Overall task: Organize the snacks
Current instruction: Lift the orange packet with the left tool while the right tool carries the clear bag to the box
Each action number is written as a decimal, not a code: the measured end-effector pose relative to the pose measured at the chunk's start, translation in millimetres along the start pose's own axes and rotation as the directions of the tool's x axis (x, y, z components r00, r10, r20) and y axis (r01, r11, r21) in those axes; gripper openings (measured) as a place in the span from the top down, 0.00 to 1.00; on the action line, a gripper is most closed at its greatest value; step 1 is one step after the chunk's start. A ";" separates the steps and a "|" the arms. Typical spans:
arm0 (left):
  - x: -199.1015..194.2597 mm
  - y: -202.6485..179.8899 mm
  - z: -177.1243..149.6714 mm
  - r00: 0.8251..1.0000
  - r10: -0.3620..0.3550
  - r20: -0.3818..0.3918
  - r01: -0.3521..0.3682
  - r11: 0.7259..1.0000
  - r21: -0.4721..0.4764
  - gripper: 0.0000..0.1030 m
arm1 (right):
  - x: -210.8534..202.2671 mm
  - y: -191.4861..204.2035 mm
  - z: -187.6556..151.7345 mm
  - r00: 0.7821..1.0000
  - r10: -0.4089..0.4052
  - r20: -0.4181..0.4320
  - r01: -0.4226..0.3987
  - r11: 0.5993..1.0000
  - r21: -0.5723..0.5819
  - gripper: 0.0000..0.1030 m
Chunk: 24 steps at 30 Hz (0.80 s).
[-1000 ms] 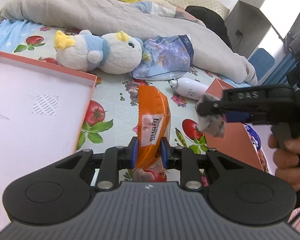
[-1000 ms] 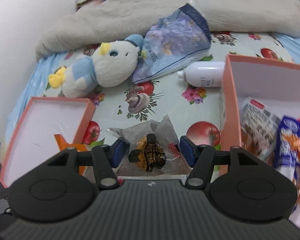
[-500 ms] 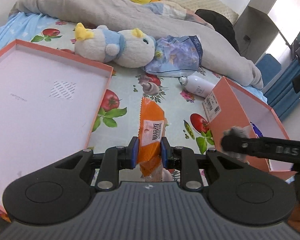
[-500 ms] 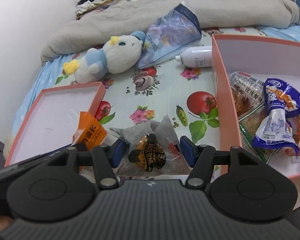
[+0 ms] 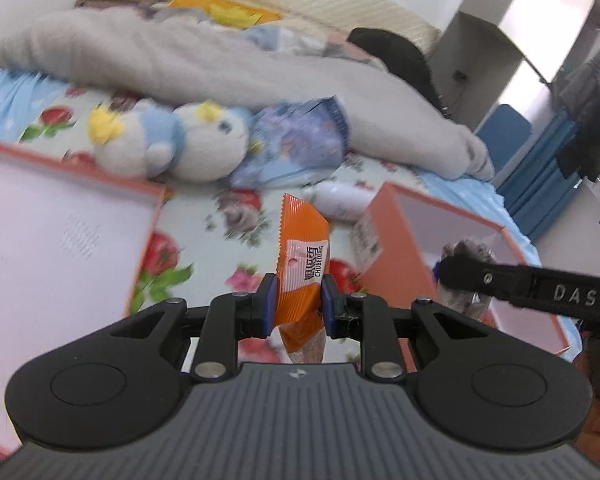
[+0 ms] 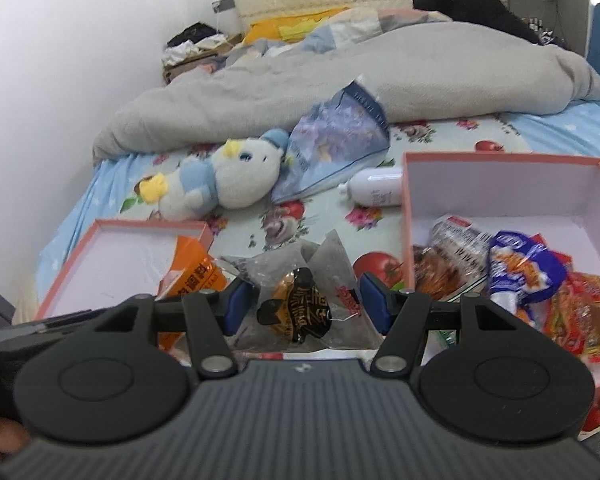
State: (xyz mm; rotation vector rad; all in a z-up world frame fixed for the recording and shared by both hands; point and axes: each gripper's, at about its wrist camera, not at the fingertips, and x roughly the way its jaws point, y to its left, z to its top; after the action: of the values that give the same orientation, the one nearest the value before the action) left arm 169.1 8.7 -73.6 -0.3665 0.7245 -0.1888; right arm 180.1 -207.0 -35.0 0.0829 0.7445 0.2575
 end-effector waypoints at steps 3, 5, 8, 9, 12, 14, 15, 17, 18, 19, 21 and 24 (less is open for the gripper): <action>-4.9 -19.2 15.1 1.000 -0.007 0.018 0.007 1.000 0.017 0.74 | -11.3 -11.0 12.9 1.000 0.005 0.014 -0.005 1.000 -0.001 0.40; -7.7 -33.6 24.0 1.000 -0.012 0.028 0.012 0.999 0.031 0.74 | -17.6 -17.6 21.6 1.000 -0.004 0.028 0.004 1.000 -0.002 0.40; -10.7 -53.6 36.6 0.999 -0.023 0.046 0.022 0.999 0.040 0.74 | -27.8 -29.1 32.6 0.999 -0.004 0.050 0.003 1.000 0.005 0.40; -11.6 -60.8 41.3 0.998 -0.028 0.054 0.026 0.999 0.042 0.74 | -30.8 -32.0 36.2 0.998 -0.004 0.058 0.004 1.000 0.003 0.40; -12.2 -80.4 53.6 0.996 -0.041 0.074 0.037 0.998 0.052 0.74 | -41.0 -43.4 48.3 0.997 -0.008 0.080 0.009 1.000 -0.001 0.40; -10.7 -93.3 60.6 0.995 -0.056 0.079 0.052 0.997 0.056 0.74 | -47.7 -51.5 55.9 0.996 -0.011 0.094 0.011 1.000 0.002 0.40; -9.2 -99.8 63.9 0.995 -0.064 0.081 0.059 0.996 0.060 0.74 | -50.7 -55.8 59.1 0.995 -0.012 0.103 0.012 1.000 0.004 0.40; -4.9 -114.0 70.2 0.994 -0.077 0.082 0.071 0.995 0.071 0.74 | -56.1 -65.8 65.6 0.993 -0.020 0.119 0.019 1.000 0.008 0.39; -1.9 -119.9 72.5 0.993 -0.083 0.081 0.077 0.994 0.078 0.74 | -58.4 -71.0 67.8 0.992 -0.024 0.126 0.022 1.000 0.011 0.39; 2.0 -127.0 74.8 0.993 -0.090 0.077 0.083 0.993 0.086 0.74 | -60.5 -77.8 70.1 0.991 -0.030 0.133 0.028 0.999 0.016 0.40; 10.7 -140.9 77.9 0.992 -0.106 0.069 0.098 0.990 0.103 0.74 | -62.0 -90.1 72.7 0.990 -0.044 0.136 0.041 0.999 0.028 0.40; 25.4 -161.7 80.1 0.990 -0.127 0.053 0.120 0.986 0.120 0.74 | -61.0 -108.5 72.9 0.989 -0.069 0.134 0.065 0.997 0.036 0.39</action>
State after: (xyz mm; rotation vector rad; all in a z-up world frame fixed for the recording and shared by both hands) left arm 235.1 -126.5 29.1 -0.3047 0.6285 -0.3347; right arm 208.5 -326.5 40.7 0.1036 0.6157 0.1743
